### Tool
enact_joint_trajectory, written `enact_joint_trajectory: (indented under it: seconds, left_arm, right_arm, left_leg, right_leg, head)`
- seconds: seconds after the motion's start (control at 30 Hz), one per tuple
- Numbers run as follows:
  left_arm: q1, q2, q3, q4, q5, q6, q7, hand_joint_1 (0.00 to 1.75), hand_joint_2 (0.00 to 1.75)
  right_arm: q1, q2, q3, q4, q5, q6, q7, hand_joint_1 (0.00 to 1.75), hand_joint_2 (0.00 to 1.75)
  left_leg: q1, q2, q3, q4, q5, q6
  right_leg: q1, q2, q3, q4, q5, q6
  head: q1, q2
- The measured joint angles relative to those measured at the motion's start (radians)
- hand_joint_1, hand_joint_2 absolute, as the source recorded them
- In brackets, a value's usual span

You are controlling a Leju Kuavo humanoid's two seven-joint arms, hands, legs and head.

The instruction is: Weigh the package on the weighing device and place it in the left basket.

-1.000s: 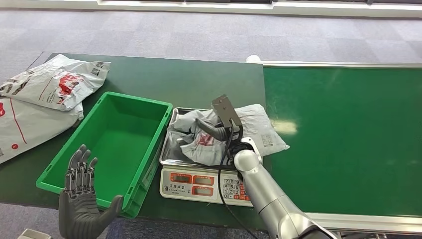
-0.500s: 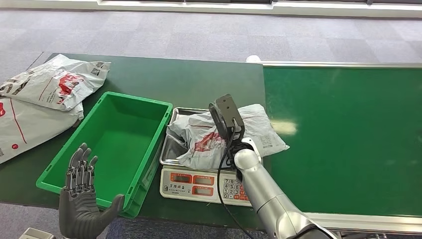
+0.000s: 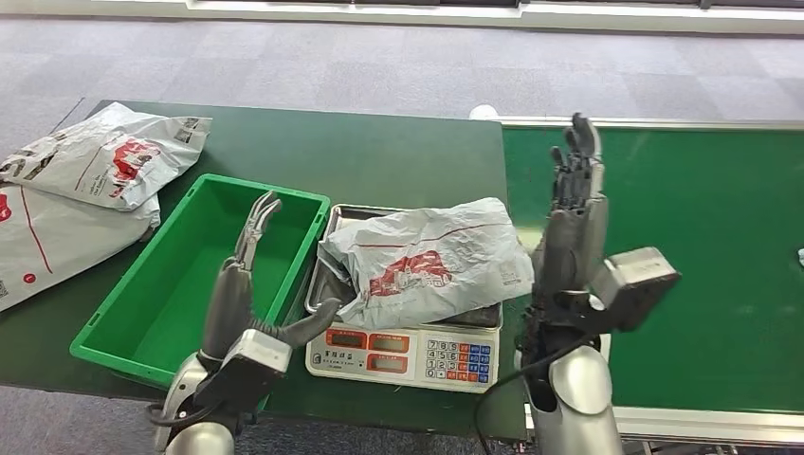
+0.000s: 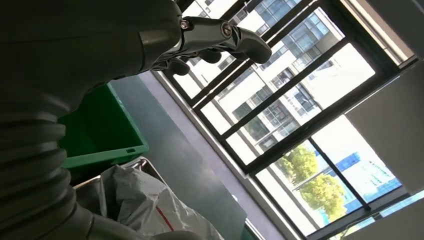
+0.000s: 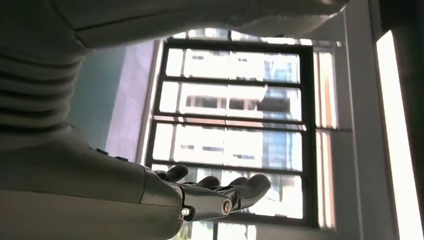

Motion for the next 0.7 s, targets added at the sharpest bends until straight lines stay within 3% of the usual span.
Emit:
enact_joint_trajectory:
  seconds: [0.03,0.17,0.3,0.37,0.43,0.7]
  left_arm:
    - [-0.038,-0.008,-0.016,0.03,-0.027,-0.001,0.028,0.0,1.75]
    - [-0.181,-0.043,-0.07,0.154,-0.094,-0.039,0.122,0.0,1.75]
    - [-0.294,-0.079,-0.108,0.303,-0.135,-0.118,0.225,0.0,1.75]
    - [-0.344,-0.103,-0.127,0.403,-0.173,-0.141,0.281,0.0,1.75]
    - [-0.384,-0.127,-0.146,0.506,-0.205,-0.154,0.323,0.0,1.75]
    - [-0.443,-0.172,-0.171,0.678,-0.22,-0.156,0.34,0.0,1.75]
  right_arm:
    - [0.035,-0.003,-0.031,-0.045,0.002,0.002,-0.016,0.0,1.75]
    - [0.14,-0.029,-0.149,-0.155,-0.015,-0.043,-0.108,0.0,1.75]
    - [0.235,-0.055,-0.197,-0.19,-0.036,-0.287,-0.233,0.0,1.75]
    - [0.278,-0.056,-0.192,-0.215,-0.035,-0.412,-0.264,0.0,1.75]
    - [0.31,-0.055,-0.18,-0.245,-0.023,-0.478,-0.273,0.0,1.75]
    - [0.359,-0.055,-0.162,-0.293,-0.015,-0.496,-0.276,0.0,1.75]
  left_leg:
    - [0.0,0.001,0.0,0.0,0.0,0.0]
    - [0.0,0.002,0.0,0.0,0.0,0.001]
    - [-0.001,0.002,0.0,0.0,0.0,0.001]
    - [-0.001,0.003,0.0,0.0,0.0,0.001]
    - [-0.001,0.005,0.0,0.0,0.0,0.001]
    - [-0.001,0.007,0.0,-0.001,0.0,0.001]
  right_leg:
    - [0.0,0.0,0.0,0.0,0.0,0.0]
    - [-0.001,0.001,0.0,0.0,0.001,0.001]
    - [-0.001,0.003,-0.001,0.0,0.002,0.002]
    - [-0.001,0.003,-0.001,0.0,0.002,0.001]
    - [-0.001,0.005,-0.001,0.0,0.002,0.001]
    - [-0.001,0.008,-0.002,0.0,0.002,0.001]
  head:
    - [0.0,0.0]
    - [0.0,0.0]
    - [0.0,0.0]
    - [0.0,0.0]
    - [0.0,0.0]
    - [0.0,0.0]
